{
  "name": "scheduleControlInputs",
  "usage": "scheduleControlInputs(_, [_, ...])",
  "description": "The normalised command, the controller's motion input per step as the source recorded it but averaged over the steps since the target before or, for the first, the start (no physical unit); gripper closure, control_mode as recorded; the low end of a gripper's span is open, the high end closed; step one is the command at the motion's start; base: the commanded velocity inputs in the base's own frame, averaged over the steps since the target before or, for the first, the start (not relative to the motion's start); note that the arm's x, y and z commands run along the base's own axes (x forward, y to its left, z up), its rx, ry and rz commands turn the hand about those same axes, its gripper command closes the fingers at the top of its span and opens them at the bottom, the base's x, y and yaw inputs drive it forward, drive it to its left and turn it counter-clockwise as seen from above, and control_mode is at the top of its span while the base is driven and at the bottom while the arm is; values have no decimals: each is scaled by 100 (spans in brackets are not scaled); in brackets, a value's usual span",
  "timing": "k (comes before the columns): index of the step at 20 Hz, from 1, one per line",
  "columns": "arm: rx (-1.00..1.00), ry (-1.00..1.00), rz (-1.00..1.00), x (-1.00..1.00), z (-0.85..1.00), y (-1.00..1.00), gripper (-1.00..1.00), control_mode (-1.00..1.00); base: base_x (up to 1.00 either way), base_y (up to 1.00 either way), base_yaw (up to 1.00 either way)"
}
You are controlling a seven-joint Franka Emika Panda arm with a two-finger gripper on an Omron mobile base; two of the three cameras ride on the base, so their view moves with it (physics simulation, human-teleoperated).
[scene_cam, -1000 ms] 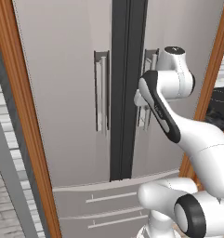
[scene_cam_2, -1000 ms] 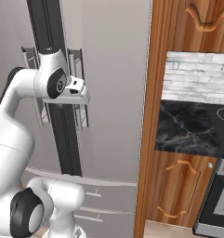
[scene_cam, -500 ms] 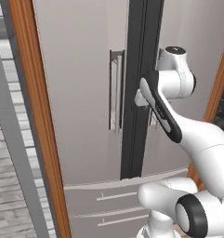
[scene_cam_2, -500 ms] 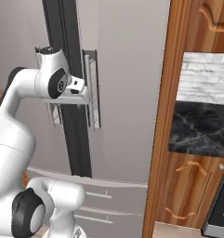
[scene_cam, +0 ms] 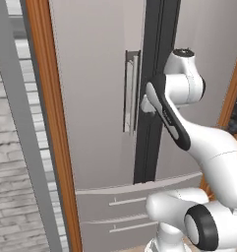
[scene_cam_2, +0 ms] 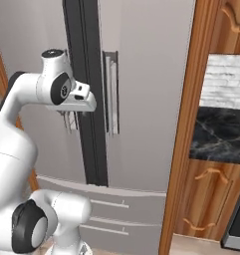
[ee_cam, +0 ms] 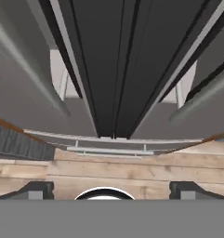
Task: Open the fridge, remove the apple, lime, and fish, and place them on any counter.
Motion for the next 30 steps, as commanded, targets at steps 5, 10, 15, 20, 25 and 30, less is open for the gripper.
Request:
scheduleControlInputs(5, [0,0,0,0,0,0,-100,100,-64,-12,-3])
scheduleControlInputs(10, [0,0,0,0,0,0,-100,100,-24,0,0])
scheduleControlInputs(15, [1,-13,0,-1,-11,-3,-100,-100,-4,0,0])
scheduleControlInputs(20, [-3,-39,-2,-5,3,-33,-100,-100,0,0,0])
scheduleControlInputs(25, [-5,-24,0,0,14,-39,-100,-100,0,0,0])
scheduleControlInputs(30, [3,-1,0,29,18,-39,-100,-100,0,0,0])
